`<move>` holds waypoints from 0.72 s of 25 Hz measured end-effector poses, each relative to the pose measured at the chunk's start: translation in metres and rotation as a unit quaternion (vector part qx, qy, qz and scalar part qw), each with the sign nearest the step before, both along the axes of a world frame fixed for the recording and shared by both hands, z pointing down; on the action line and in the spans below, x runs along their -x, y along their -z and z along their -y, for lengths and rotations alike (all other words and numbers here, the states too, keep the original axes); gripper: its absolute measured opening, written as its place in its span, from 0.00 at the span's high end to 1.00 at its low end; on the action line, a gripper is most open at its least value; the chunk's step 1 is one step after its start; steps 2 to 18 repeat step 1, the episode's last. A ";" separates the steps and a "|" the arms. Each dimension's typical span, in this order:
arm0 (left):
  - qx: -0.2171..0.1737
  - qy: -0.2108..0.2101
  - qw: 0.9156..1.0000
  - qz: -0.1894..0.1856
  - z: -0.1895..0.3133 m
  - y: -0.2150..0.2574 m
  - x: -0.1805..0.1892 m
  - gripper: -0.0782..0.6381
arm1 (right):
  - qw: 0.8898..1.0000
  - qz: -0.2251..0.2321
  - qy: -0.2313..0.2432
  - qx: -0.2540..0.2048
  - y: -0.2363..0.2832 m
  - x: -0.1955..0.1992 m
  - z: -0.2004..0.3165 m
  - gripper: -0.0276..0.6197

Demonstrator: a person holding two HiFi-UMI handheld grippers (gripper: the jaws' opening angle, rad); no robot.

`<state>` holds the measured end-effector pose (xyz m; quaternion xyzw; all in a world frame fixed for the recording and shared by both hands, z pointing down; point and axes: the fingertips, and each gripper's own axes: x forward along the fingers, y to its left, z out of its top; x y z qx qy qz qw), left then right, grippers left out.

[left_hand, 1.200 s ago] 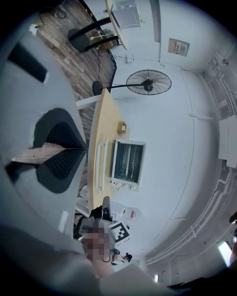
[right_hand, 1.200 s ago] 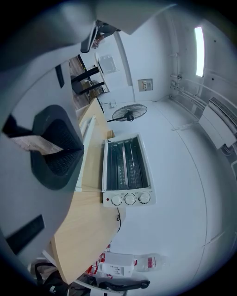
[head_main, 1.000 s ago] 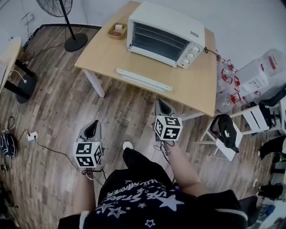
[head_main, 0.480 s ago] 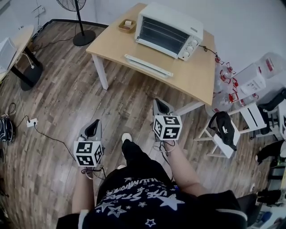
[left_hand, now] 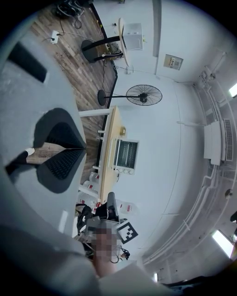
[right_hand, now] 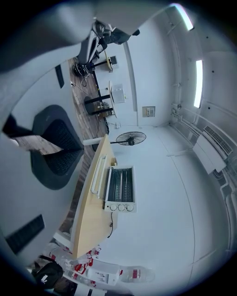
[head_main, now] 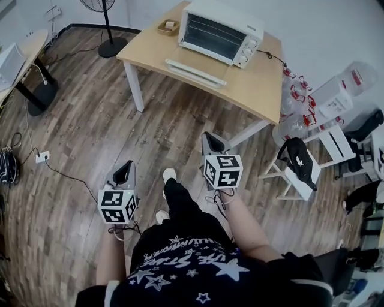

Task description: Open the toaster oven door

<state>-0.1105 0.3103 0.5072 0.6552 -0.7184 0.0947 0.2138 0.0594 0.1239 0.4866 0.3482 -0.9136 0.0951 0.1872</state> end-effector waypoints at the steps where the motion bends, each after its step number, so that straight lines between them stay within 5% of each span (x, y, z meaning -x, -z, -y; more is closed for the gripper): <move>1: 0.001 0.000 1.000 -0.001 -0.006 -0.001 -0.004 0.86 | 1.000 0.000 0.001 0.000 0.000 -0.003 -0.006 0.95; 18: 0.001 0.000 1.000 -0.001 -0.006 -0.001 -0.004 0.86 | 1.000 0.000 0.001 0.000 0.000 -0.003 -0.006 0.95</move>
